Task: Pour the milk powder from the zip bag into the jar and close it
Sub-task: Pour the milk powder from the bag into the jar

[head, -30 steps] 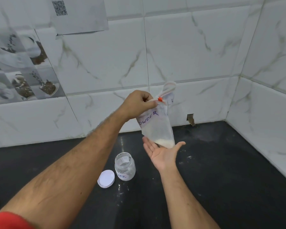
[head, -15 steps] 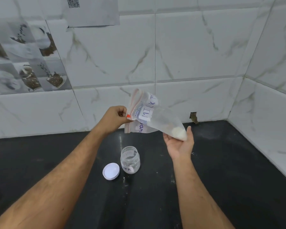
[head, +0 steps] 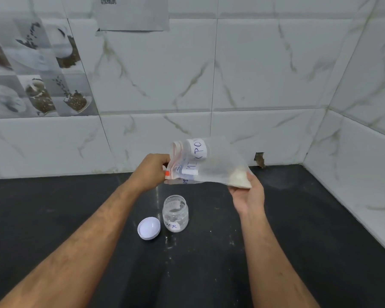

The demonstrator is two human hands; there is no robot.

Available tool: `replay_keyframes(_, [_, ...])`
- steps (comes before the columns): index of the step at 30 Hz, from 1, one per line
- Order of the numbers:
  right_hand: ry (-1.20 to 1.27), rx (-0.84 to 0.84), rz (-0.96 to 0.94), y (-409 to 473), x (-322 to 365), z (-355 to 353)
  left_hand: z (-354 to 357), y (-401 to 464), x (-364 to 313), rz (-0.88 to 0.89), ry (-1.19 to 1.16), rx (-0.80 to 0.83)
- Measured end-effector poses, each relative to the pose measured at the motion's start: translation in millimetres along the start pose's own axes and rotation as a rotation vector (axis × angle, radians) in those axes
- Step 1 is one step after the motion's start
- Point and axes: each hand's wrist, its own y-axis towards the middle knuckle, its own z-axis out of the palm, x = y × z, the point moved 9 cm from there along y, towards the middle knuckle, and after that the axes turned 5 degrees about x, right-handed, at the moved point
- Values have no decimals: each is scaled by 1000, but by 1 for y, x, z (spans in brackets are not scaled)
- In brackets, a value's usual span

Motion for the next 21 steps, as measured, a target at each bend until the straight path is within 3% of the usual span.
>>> replay_keyframes(4, [8, 43, -62, -4, 5, 2, -3, 5, -5, 7, -10, 72])
replay_keyframes(9, [306, 113, 11, -6, -11, -2, 5, 9, -25, 7, -420, 164])
replay_keyframes(13, [149, 181, 116, -11, -23, 7, 16, 6, -24, -46, -625, 191])
replay_keyframes(16, [-55, 105, 67, -6, -14, 6, 11, 6, -15, -56, -486, 131])
replay_keyframes(19, [-95, 1, 52, -3, -5, 5, 13, 1, -6, -62, -178, 168])
replay_keyframes(21, [-114, -43, 59, 1, -3, 3, 18, -5, 0, -84, -139, 183])
